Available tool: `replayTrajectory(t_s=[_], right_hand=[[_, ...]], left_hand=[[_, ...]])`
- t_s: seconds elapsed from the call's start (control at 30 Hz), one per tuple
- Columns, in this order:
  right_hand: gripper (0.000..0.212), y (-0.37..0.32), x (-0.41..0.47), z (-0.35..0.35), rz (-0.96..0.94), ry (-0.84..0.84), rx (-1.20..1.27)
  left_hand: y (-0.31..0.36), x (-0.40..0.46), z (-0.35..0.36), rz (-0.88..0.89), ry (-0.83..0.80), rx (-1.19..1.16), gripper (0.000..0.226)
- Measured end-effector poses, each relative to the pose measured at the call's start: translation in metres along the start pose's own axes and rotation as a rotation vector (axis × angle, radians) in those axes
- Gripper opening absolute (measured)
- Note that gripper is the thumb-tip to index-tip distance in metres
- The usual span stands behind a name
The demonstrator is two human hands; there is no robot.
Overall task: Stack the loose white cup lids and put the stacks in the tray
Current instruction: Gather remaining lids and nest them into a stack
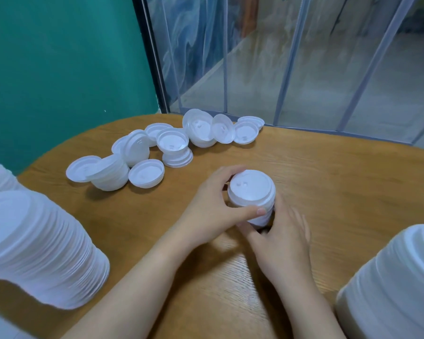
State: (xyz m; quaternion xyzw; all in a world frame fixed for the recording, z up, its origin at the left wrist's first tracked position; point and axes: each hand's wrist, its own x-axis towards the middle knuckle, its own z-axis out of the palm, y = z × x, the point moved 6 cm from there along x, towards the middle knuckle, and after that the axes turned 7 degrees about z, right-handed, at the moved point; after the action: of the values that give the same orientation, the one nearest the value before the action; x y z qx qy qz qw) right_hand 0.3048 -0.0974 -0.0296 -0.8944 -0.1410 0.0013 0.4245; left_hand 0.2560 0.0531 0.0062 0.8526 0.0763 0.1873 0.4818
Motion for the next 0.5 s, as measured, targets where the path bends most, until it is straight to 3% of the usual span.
replayTrajectory(t_s=[0.3, 0.5], right_hand=[[0.072, -0.004, 0.002, 0.001, 0.017, -0.022, 0.044], [0.07, -0.007, 0.001, -0.001, 0.01, -0.026, 0.057]], left_hand=[[0.009, 0.001, 0.006, 0.124, -0.028, 0.075, 0.083], [0.002, 0.002, 0.004, 0.109, -0.027, 0.067, 0.078]])
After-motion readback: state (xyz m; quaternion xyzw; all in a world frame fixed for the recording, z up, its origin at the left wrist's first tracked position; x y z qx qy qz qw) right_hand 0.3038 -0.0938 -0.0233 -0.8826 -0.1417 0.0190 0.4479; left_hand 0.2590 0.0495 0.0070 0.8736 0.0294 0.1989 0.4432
